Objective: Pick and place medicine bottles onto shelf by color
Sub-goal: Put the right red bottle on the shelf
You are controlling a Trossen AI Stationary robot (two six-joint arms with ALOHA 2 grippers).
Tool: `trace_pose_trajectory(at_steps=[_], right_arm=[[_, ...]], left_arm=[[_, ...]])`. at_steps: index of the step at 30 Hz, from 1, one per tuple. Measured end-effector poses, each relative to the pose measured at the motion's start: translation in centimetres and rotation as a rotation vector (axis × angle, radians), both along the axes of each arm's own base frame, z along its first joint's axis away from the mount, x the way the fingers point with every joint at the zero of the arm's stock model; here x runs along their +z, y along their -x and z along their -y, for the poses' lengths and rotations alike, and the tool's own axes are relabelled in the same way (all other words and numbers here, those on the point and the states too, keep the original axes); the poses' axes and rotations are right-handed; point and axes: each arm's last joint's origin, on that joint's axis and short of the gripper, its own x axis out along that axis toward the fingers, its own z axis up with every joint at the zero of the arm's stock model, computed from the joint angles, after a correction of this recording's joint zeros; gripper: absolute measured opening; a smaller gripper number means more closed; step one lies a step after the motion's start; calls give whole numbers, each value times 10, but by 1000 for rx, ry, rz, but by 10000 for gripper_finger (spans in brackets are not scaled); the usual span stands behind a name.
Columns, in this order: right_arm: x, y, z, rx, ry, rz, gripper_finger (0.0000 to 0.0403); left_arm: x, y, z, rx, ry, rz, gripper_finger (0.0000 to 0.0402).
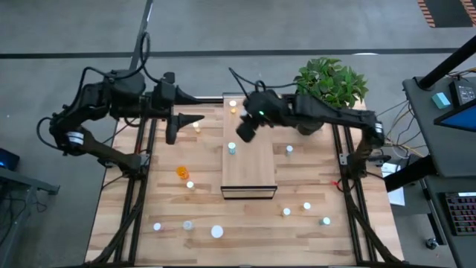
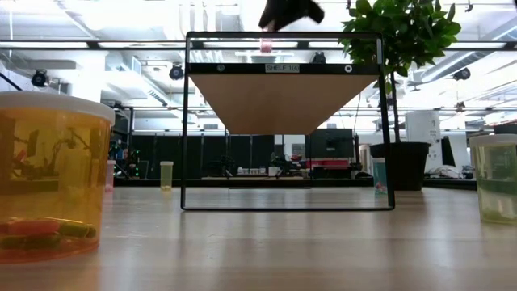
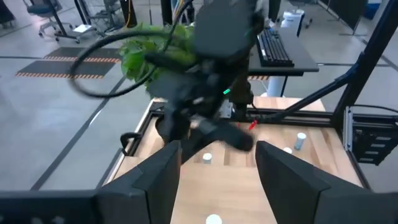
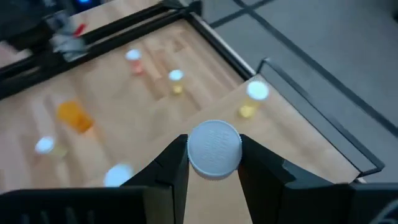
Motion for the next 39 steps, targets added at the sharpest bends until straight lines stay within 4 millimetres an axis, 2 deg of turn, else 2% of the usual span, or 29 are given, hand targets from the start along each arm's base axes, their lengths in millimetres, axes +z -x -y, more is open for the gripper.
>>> trace_pose_trajectory(at_steps=[4, 7, 14, 20, 25, 35, 39], right_arm=[[-18, -17, 24, -88, -54, -29, 107], [-35, -27, 33, -92, -117, -59, 107], [-62, -32, 35, -111, -154, -126, 108], [-82, -35, 36, -154, -152, -61, 108], [-95, -39, 34, -150, -83, -41, 109], [-105, -40, 34, -155, -46, -43, 110], [-106, -39, 34, -169, -56, -38, 128]], left_arm=[[2, 6, 0, 0, -1, 16, 192], [4, 10, 0, 15, -6, 24, 192], [6, 16, 0, 18, -7, 37, 192], [6, 16, 0, 29, -18, 36, 192], [5, 15, -1, 41, -23, 31, 192], [5, 14, -1, 41, -23, 30, 192], [5, 13, -1, 46, -25, 28, 192]])
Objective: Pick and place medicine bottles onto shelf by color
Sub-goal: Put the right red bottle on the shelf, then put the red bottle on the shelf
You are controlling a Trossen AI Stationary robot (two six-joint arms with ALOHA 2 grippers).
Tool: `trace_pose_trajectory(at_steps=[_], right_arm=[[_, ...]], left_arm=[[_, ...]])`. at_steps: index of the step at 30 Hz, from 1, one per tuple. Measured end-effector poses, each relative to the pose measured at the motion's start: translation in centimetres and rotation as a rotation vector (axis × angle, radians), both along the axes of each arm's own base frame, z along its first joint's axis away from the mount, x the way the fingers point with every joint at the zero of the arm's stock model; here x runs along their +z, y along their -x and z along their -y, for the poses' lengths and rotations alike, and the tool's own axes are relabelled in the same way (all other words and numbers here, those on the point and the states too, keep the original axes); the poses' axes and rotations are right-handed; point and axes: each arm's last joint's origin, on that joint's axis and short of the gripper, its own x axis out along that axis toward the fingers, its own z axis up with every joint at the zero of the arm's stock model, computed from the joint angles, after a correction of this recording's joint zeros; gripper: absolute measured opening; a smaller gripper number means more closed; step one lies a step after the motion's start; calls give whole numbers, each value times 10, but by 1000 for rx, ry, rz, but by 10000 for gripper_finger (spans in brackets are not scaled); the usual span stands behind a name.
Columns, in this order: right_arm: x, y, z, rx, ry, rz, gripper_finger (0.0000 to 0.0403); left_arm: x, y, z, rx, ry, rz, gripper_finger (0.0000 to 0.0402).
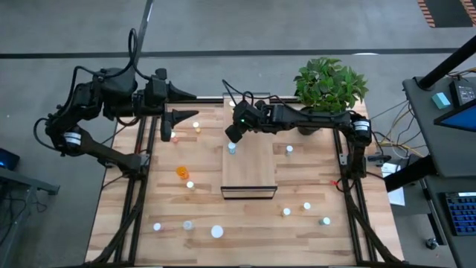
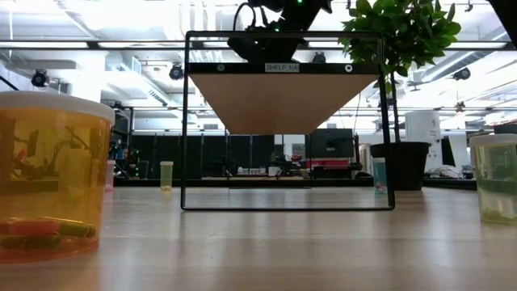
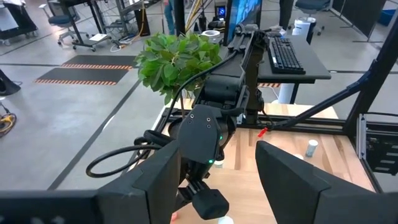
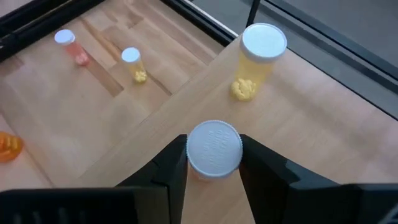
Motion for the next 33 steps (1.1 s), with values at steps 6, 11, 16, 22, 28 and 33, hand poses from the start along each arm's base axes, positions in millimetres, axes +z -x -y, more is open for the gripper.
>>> trace_pose_trajectory(at_steps=[6, 11, 16, 22, 28, 33], right_arm=[[4, 0, 0, 3, -10, -2, 170], [22, 1, 0, 6, -3, 13, 194], [51, 4, -2, 14, 7, 34, 198], [98, 17, -11, 95, -3, 41, 198], [146, 49, -33, 299, -48, 36, 196], [181, 89, -65, 396, -41, 59, 183]], left_arm=[[0, -1, 0, 2, 0, -3, 192], [-2, -5, -1, 18, -3, -11, 192], [-3, -7, -1, 20, -4, -23, 192], [-12, -11, -3, 57, -10, -103, 192], [-28, -22, -6, 85, -9, -230, 192], [-51, -33, -9, 97, 2, -333, 192]])
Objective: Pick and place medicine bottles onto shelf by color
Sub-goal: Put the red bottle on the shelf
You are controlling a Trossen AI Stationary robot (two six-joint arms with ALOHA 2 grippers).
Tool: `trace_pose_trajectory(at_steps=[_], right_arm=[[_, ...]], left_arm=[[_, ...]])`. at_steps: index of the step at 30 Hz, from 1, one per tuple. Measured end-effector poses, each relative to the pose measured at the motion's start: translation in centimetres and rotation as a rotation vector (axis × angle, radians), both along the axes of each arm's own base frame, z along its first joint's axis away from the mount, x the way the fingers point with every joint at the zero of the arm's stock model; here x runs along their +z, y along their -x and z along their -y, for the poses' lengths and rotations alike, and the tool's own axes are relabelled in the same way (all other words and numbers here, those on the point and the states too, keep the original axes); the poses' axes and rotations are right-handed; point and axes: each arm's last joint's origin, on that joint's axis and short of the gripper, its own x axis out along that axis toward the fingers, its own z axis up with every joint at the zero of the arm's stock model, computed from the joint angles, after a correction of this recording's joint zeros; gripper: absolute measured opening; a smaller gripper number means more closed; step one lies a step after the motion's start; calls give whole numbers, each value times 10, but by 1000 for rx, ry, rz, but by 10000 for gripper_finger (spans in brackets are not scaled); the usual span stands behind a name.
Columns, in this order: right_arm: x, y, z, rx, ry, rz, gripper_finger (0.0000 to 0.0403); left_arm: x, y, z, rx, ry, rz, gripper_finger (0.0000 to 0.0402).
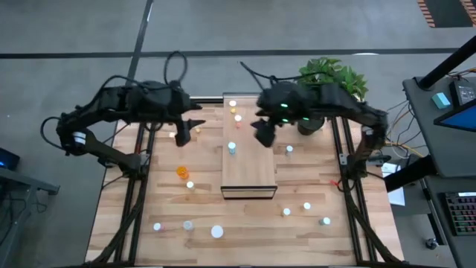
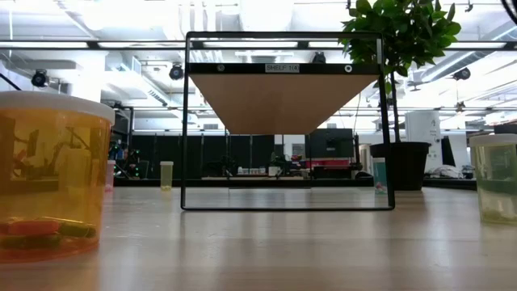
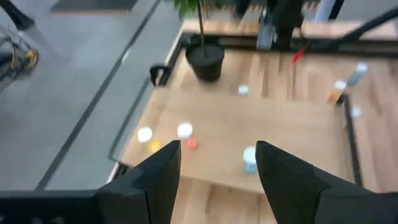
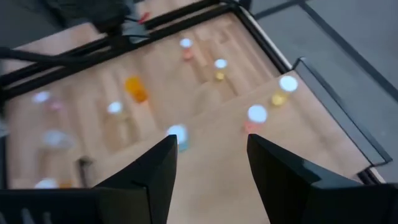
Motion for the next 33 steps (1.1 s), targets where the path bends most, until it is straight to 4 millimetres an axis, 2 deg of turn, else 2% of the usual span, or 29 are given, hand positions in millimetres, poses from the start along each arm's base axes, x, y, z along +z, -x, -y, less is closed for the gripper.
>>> trace_pose_trajectory(at_steps=[7, 10, 13, 17, 21, 26, 33], right_arm=[[38, 61, -41, 84, -70, 130, 167], [48, 80, -52, 105, -97, 177, 162], [52, 91, -60, 90, -88, 205, 157], [52, 95, -68, 92, -48, 208, 150], [47, 87, -70, 112, -22, 181, 143], [39, 77, -75, 142, -25, 139, 134], [33, 68, -83, 177, -34, 106, 130]], left_arm=[[-55, -13, -15, 103, 76, -220, 192], [-87, -13, -29, 263, 205, -311, 192], [-126, -7, -46, 446, 387, -456, 192], [-175, -1, -68, 617, 527, -589, 192], [-208, 5, -86, 724, 579, -699, 192], [-230, 15, -99, 765, 606, -765, 192], [-249, 27, -116, 792, 596, -730, 192]])
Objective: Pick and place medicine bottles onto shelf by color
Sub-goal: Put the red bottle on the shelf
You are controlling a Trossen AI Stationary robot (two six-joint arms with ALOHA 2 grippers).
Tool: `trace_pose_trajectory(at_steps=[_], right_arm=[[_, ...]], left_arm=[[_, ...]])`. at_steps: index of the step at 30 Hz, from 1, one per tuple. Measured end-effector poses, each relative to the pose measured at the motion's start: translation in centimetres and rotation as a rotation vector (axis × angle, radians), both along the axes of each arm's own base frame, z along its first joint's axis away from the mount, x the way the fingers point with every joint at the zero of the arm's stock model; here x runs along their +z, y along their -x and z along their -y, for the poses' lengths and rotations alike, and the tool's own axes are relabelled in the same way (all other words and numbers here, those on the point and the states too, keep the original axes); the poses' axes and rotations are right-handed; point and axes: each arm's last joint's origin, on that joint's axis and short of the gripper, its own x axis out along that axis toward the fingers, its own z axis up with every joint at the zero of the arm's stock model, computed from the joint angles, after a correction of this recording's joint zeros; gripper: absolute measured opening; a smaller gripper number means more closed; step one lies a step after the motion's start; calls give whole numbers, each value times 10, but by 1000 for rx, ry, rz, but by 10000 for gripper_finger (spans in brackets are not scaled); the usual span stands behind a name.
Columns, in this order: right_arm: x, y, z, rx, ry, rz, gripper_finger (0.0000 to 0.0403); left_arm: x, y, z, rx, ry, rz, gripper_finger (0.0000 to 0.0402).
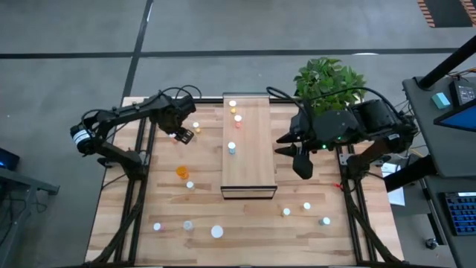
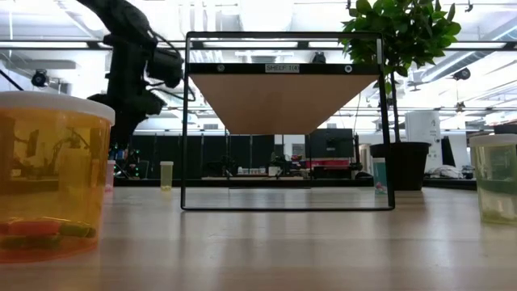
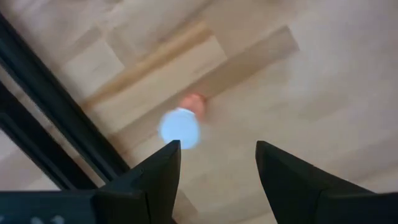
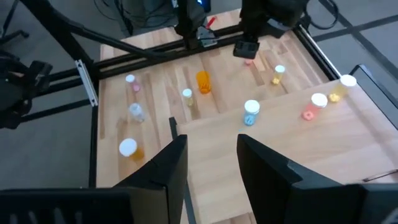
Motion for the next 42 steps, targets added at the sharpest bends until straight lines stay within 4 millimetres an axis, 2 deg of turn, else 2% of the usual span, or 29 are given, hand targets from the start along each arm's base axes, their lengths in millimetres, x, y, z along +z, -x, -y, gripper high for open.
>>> trace_pose_trajectory(at_steps=[8, 18, 29, 42], right_arm=[[-2, -3, -2, 4, 0, -7, 128], [-2, -3, -2, 5, 0, -7, 128], [-2, -3, -2, 5, 0, -6, 128], [-2, -3, -2, 4, 0, -5, 128]], left_arm=[[-3, 7, -13, 34, -64, -7, 192], [-26, 15, -9, 53, -29, -33, 192], [-30, 14, -10, 60, -45, -9, 190], [-38, 18, -7, 60, -32, -25, 116]])
